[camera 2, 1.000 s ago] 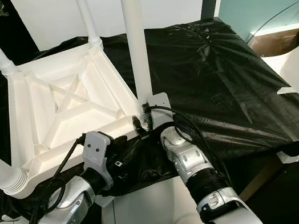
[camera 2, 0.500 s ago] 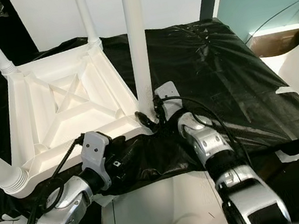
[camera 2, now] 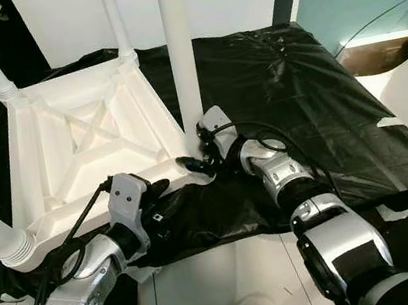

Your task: Building children table

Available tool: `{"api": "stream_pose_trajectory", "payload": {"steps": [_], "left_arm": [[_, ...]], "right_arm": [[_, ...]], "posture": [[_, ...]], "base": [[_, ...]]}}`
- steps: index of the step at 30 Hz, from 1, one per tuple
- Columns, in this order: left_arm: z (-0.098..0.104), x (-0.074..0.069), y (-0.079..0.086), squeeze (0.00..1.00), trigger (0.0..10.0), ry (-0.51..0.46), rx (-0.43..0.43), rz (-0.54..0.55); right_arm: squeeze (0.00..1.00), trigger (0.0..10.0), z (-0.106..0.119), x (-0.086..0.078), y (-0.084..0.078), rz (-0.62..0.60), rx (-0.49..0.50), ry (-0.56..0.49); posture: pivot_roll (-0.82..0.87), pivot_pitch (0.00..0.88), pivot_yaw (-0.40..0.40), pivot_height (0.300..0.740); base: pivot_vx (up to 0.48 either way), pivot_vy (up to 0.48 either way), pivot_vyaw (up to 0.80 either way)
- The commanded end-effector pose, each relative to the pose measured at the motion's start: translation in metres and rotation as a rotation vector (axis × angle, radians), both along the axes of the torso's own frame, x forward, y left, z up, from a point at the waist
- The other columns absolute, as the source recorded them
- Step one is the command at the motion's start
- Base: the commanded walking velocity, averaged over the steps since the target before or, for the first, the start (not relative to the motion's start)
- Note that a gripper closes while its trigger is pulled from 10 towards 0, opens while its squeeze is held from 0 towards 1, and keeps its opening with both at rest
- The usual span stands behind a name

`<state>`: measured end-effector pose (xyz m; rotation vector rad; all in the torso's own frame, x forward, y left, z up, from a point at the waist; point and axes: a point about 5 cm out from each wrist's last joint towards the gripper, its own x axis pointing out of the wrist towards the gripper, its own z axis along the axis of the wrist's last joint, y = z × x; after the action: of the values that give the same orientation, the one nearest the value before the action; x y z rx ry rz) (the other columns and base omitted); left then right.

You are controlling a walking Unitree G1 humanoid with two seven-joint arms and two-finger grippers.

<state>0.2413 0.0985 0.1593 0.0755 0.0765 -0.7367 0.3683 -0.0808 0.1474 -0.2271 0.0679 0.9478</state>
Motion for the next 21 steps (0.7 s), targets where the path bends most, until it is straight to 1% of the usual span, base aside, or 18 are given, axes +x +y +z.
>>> {"api": "stream_pose_trajectory", "payload": {"steps": [1, 7, 8, 9, 10, 12, 13, 14, 15, 16, 17, 19, 20, 21], "left_arm": [[-0.001, 0.001, 0.003, 0.0, 10.0, -0.002, 0.003, 0.059], [-0.001, 0.0, 0.004, 0.0, 10.0, 0.001, 0.004, 0.059], [-0.001, 0.0, 0.004, 0.0, 10.0, 0.002, 0.005, 0.057], [-0.002, -0.001, 0.004, 0.0, 10.0, 0.003, 0.006, 0.055], [-0.002, -0.001, 0.004, 0.0, 10.0, 0.003, 0.006, 0.055], [-0.002, -0.001, 0.004, 0.0, 10.0, 0.007, 0.008, 0.05], [-0.002, -0.001, 0.004, 0.0, 10.0, 0.007, 0.008, 0.05], [-0.002, -0.002, 0.004, 0.0, 10.0, 0.009, 0.008, 0.049], [-0.002, -0.002, 0.004, 0.0, 10.0, 0.009, 0.008, 0.049], [-0.003, -0.002, 0.003, 0.0, 10.0, 0.011, 0.008, 0.047], [-0.003, -0.002, 0.003, 0.0, 10.0, 0.011, 0.008, 0.047], [-0.004, -0.004, 0.003, 0.0, 10.0, 0.018, 0.006, 0.042], [-0.004, -0.004, 0.003, 0.0, 10.0, 0.018, 0.006, 0.042], [-0.005, -0.005, 0.002, 0.0, 10.0, 0.023, 0.006, 0.037]], "right_arm": [[0.0, 0.0, -0.007, -0.002, 0.004, 0.049, -0.035, 0.024], [0.0, 0.0, -0.01, -0.001, -0.001, 0.022, -0.005, 0.061], [0.0, 10.0, -0.01, -0.001, -0.002, 0.01, 0.003, 0.064], [0.0, 10.0, -0.012, -0.001, -0.002, -0.02, 0.011, 0.071], [0.0, 10.0, -0.012, -0.001, -0.002, -0.02, 0.011, 0.071], [0.0, 10.0, -0.016, -0.002, 0.0, -0.085, 0.029, 0.071], [0.0, 10.0, -0.016, -0.002, 0.0, -0.085, 0.029, 0.071], [0.0, 10.0, -0.018, -0.003, 0.001, -0.122, 0.025, 0.066], [0.0, 10.0, -0.018, -0.003, 0.001, -0.122, 0.025, 0.066], [0.0, 10.0, -0.021, -0.004, 0.002, -0.161, 0.032, 0.075], [0.0, 10.0, -0.021, -0.004, 0.002, -0.161, 0.032, 0.075], [0.0, 10.0, -0.029, -0.006, 0.003, -0.281, 0.051, 0.112], [0.0, 10.0, -0.029, -0.006, 0.003, -0.281, 0.051, 0.112], [0.0, 10.0, -0.032, -0.008, 0.002, -0.349, 0.063, 0.123]], "posture": [[0.12, 0.0, -0.071, 0.74], [0.12, 0.0, -0.068, 0.74], [0.12, 0.002, -0.066, 0.74], [0.11, 0.003, -0.064, 0.74], [0.11, 0.003, -0.064, 0.74], [0.11, 0.006, -0.062, 0.74], [0.11, 0.006, -0.062, 0.74], [0.11, 0.007, -0.062, 0.74], [0.11, 0.007, -0.062, 0.74], [0.11, 0.009, -0.06, 0.74], [0.11, 0.009, -0.06, 0.74], [0.1, 0.016, -0.054, 0.74], [0.1, 0.016, -0.054, 0.74], [0.1, 0.019, -0.053, 0.74]], "base": [[0.0, 0.0, 0.0], [0.0, 0.0, 0.0], [0.0, 0.0, 0.0], [0.0, 0.0, 0.0], [0.0, 0.0, 0.0], [0.0, 0.0, 0.0], [0.0, 0.0, 0.0], [0.0, 0.0, 0.0], [0.0, 0.0, 0.0], [0.0, 0.0, 0.0], [0.0, 0.0, 0.0], [0.0, 0.0, 0.0], [0.0, 0.0, 0.0], [0.0, 0.0, 0.0]]}}
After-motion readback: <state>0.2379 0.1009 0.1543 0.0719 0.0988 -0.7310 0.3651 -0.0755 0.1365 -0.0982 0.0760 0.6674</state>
